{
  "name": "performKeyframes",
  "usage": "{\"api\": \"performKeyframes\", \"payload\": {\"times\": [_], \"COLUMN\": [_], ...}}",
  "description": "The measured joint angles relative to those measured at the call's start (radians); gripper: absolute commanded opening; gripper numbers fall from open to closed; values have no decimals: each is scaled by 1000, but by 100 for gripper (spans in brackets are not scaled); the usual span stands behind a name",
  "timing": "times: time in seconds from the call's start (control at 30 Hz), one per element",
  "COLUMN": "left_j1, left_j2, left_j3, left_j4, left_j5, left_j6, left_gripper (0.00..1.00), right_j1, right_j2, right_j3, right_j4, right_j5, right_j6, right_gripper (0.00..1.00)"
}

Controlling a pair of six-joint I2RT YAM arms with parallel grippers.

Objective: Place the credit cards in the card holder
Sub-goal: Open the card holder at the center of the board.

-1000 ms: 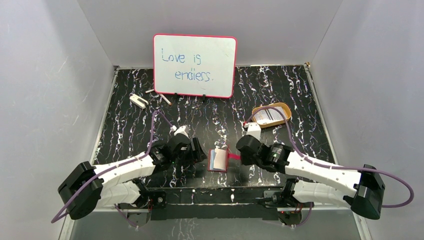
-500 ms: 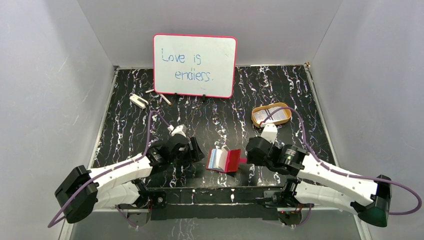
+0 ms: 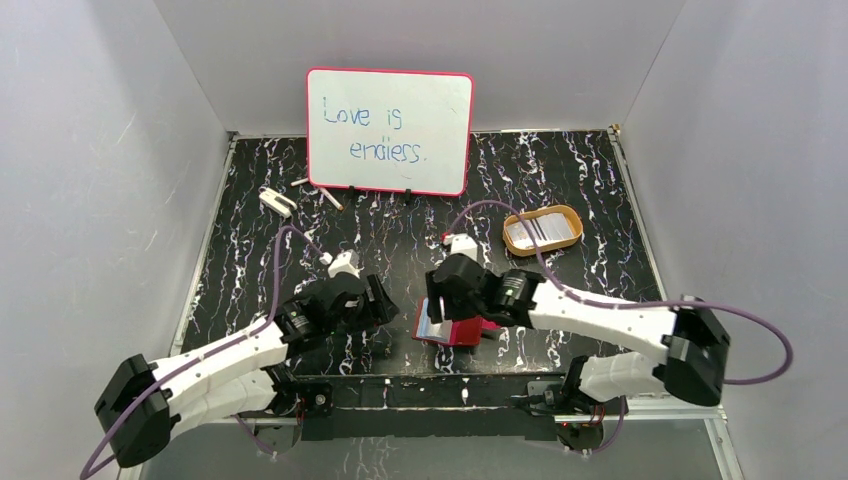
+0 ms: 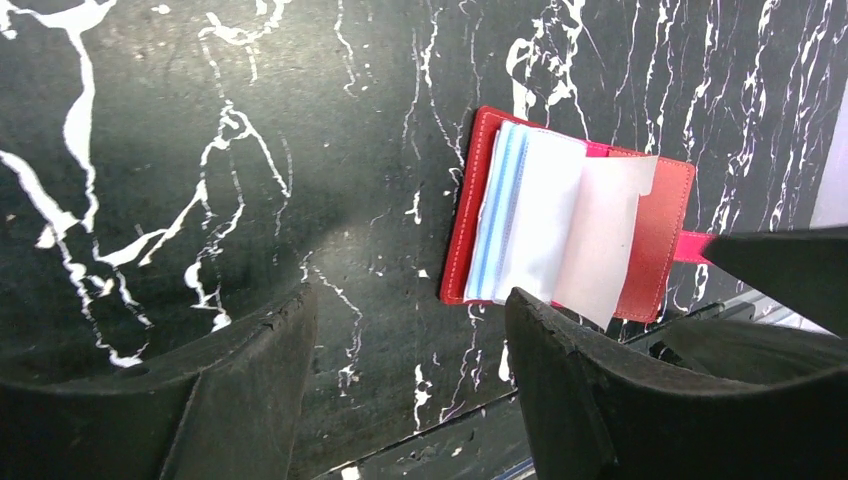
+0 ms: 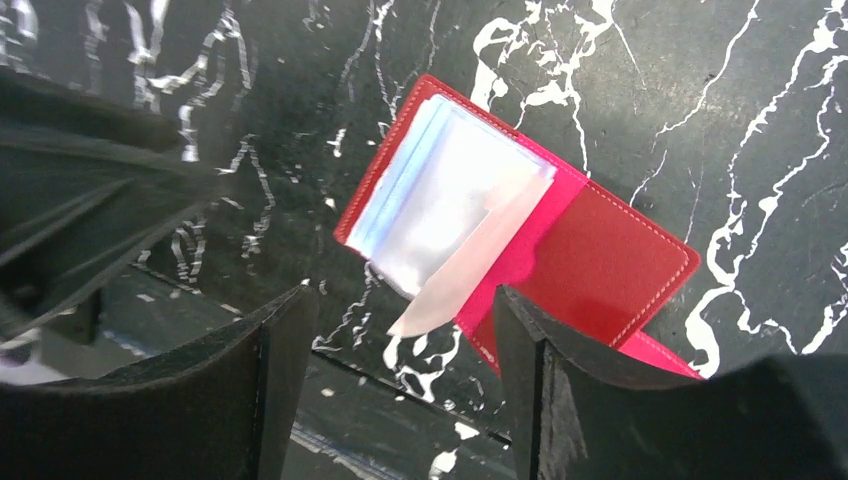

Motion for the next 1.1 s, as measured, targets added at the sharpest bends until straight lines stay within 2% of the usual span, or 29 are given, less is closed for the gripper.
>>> {"api": "performKeyframes", "payload": {"times": [0.1,0.2,0.53,0.83,0.93,1.1], "left_j1": [0,0,0,0,0,0], "left_j2": [-60,-97,-134,-155,-159,-161], "left_j3": [-27,-43,-74,-100,-103,-103], "left_j4": [-30,-60,-94,-106,-111,-111], "left_j5": [-21,-41,-71,-78,-78,-78], "left_j6": [-14,-26,-67,-82,-82,-82], "left_gripper": [66,66,66,66,66,66], "right_j1": [3,5,6,6,6,6], "right_j2": [96,177,343,436,443,443], "right_j3": [10,31,111,115,114,84], "right_j4": [19,23,22,24,27,56], "right_j5": [0,14,76,89,89,89], "right_j6": [-19,-31,-29,-24,-24,-24], "right_gripper": [83,98,99,89,82,64]}}
